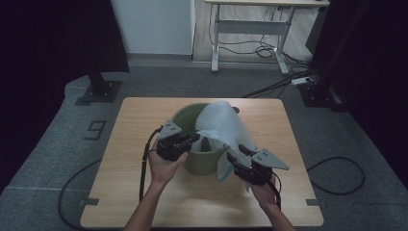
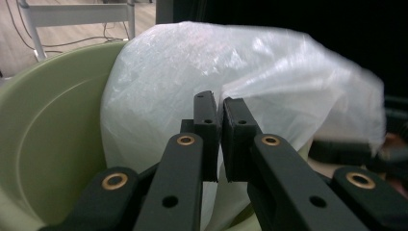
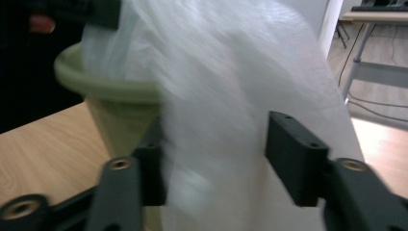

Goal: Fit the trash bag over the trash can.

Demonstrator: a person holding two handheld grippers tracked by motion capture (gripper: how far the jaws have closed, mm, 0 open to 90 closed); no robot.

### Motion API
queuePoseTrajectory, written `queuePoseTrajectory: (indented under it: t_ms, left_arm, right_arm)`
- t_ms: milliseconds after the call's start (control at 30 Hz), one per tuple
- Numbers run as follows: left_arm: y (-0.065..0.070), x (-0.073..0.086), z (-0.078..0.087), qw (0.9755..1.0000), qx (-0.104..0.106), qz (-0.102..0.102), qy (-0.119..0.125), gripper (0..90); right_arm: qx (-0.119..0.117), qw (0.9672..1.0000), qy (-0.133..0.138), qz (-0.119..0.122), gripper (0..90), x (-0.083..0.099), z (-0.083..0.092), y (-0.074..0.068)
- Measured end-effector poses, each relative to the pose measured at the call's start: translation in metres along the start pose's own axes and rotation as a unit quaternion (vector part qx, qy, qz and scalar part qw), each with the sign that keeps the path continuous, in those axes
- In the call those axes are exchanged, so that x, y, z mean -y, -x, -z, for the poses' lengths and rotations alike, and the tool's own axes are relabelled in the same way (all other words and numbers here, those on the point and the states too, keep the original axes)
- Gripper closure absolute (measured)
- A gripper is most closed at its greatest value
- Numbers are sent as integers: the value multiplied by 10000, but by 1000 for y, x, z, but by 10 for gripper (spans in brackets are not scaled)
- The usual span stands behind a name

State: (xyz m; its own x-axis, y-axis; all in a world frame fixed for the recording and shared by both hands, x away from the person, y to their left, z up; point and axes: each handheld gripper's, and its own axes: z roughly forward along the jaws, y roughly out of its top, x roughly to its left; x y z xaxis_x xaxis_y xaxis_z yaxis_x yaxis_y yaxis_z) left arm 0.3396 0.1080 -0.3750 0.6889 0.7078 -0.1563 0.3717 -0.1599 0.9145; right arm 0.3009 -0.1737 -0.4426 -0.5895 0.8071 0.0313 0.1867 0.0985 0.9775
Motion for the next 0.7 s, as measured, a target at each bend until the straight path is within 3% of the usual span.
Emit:
queuePoseTrajectory:
  t_ms: [100, 167, 300, 400, 500, 567, 700]
  left_arm:
    - [1, 0, 0, 10000, 4, 0, -4, 853]
    - [1, 0, 0, 10000, -2, -2, -4, 853]
    - [0, 0, 2, 10000, -7, -5, 7, 853]
    - [0, 0, 2, 10000, -4, -14, 1, 853]
    - [0, 1, 2, 10000, -13, -17, 10, 849]
    - [-1, 1, 4, 10000, -19, -19, 30, 836]
    - [-3, 2, 7, 10000, 9, -26, 73, 798]
  right_arm:
    - [-55, 9999, -49, -103, 347, 3, -4, -5]
    - [42, 9999, -115, -72, 347, 4, -9, -7]
    - [281, 9988, -313, -231, 429, 9, -18, -4]
    - [207, 9986, -239, -429, 630, 14, -21, 2]
    - [43, 9988, -166, -467, 860, 13, -23, 9]
    - [29, 9990, -97, -437, 882, 7, -22, 14]
    - [242, 9996, 74, -77, 883, -13, -9, 18]
